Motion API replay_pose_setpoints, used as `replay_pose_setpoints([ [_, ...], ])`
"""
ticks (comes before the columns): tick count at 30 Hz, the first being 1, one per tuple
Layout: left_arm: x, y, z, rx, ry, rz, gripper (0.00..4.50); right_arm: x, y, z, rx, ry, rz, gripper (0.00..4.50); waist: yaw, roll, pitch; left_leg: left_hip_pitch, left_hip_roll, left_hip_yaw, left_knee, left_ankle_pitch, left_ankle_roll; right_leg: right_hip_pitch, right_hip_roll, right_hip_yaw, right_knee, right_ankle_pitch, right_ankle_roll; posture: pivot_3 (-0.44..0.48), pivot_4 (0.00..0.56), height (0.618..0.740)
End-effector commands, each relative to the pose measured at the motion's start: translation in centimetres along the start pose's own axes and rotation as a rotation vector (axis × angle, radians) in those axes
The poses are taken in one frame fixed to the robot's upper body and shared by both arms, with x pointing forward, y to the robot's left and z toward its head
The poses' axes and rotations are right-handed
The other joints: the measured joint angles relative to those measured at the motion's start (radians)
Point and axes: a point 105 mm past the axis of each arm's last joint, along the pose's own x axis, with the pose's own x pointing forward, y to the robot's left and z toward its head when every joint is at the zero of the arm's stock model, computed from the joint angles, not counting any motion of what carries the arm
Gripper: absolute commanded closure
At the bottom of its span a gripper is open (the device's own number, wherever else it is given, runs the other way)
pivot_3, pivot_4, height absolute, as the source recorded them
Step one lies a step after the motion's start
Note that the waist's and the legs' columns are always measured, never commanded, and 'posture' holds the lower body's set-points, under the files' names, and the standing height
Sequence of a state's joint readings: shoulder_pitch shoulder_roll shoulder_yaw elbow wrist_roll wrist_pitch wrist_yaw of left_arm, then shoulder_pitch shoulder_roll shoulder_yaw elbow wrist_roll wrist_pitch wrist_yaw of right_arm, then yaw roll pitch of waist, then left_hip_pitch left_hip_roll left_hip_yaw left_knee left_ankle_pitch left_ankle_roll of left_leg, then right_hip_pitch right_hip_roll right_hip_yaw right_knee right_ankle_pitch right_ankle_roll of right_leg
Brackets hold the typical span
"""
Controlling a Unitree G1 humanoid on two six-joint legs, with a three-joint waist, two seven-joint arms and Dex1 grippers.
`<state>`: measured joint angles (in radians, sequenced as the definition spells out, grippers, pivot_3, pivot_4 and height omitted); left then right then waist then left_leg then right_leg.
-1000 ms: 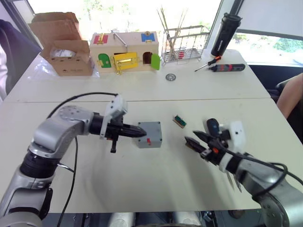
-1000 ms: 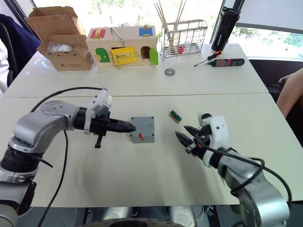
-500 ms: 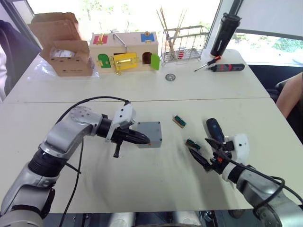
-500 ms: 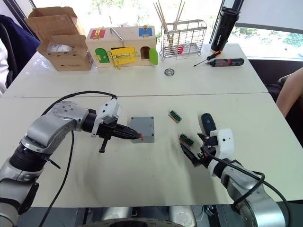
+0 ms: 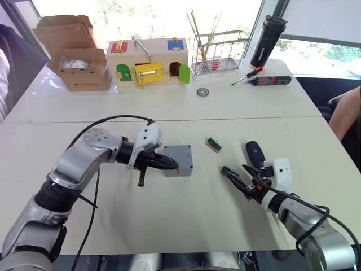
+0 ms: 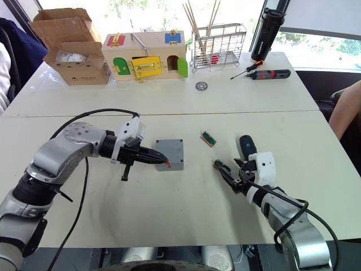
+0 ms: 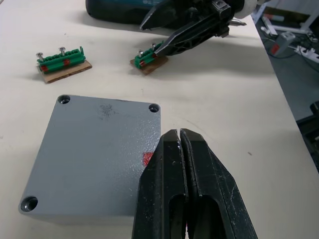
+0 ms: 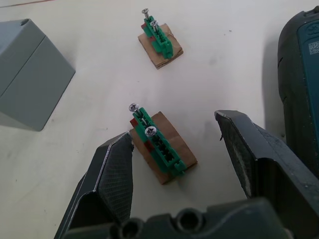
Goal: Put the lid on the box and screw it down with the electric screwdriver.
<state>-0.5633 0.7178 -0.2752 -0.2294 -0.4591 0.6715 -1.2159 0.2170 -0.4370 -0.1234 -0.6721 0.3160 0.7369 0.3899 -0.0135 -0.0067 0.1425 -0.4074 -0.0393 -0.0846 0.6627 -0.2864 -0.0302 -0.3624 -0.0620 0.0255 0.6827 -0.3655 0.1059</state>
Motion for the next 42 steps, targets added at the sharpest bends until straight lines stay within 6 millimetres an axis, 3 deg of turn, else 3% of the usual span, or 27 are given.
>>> replay_pose_setpoints([
  [1,-0.4,0.0,1.0,0.034,-0.025,0.019,4.5,-0.1,0.2,1.0,-0.035,-0.037,0.005,2.75,0.0,0.0,0.0,0.0,0.0,0.0,0.0,0.0,0.0,0.0,0.0,0.0,0.0,0.0,0.0,0.0,0.15,0.74],
  [4,-0.4,0.1,1.0,0.032,-0.024,0.023,4.5,0.0,0.2,1.1,-0.034,-0.042,0.005,4.29,0.0,0.0,0.0,0.0,0.0,0.0,0.0,0.0,0.0,0.0,0.0,0.0,0.0,0.0,0.0,0.0,0.15,0.74],
  [5,-0.4,0.1,0.9,0.031,-0.024,0.024,4.5,0.0,0.2,1.1,-0.035,-0.042,0.005,4.46,0.0,0.0,0.0,0.0,0.0,0.0,0.0,0.0,0.0,0.0,0.0,0.0,0.0,0.0,0.0,0.0,0.15,0.74],
  [21,-0.3,0.4,0.6,0.021,-0.016,0.036,4.5,-0.5,0.6,2.3,-0.016,-0.102,-0.003,4.46,0.0,0.0,0.0,0.0,0.0,0.0,0.0,0.0,-0.001,0.0,0.0,0.0,0.0,0.0,0.0,0.0,0.15,0.74],
  [27,-0.4,0.6,0.5,0.014,-0.018,0.039,4.5,-1.0,0.7,3.3,-0.009,-0.14,-0.01,4.46,0.0,0.0,0.0,0.0,0.0,0.0,0.0,0.0,-0.001,0.0,0.0,0.0,0.0,0.0,0.0,0.0,0.15,0.74],
  [30,-1.0,1.2,1.1,-0.002,-0.05,0.063,4.5,-1.1,0.8,5.1,-0.036,-0.201,-0.007,4.46,-0.001,0.0,0.0,0.0,0.0,0.0,0.0,0.0,-0.001,0.0,0.0,0.0,0.0,0.0,0.0,0.0,0.15,0.74],
  [35,-3.5,3.0,2.7,-0.037,-0.11,0.164,4.5,0.1,3.6,10.6,-0.063,-0.356,0.144,4.46,-0.006,0.0,0.0,0.0,0.001,0.0,0.001,0.001,-0.001,-0.001,0.0,0.0,0.001,0.0,0.0,0.0,0.15,0.74],
  [38,-4.6,3.5,2.2,-0.035,-0.081,0.209,4.5,1.3,5.6,11.6,-0.044,-0.362,0.255,4.46,-0.007,0.0,0.0,0.0,0.001,0.0,0.0,0.002,-0.004,-0.001,0.0,0.0,0.001,0.0,0.0,0.0,0.15,0.74],
  [42,-6.0,3.7,1.0,-0.036,-0.033,0.269,4.5,4.3,7.7,11.2,-0.026,-0.326,0.366,4.46,-0.007,0.001,0.0,0.0,0.0,0.0,-0.001,0.002,-0.004,-0.002,0.0,-0.001,0.001,0.0,0.0,0.0,0.15,0.74],
])
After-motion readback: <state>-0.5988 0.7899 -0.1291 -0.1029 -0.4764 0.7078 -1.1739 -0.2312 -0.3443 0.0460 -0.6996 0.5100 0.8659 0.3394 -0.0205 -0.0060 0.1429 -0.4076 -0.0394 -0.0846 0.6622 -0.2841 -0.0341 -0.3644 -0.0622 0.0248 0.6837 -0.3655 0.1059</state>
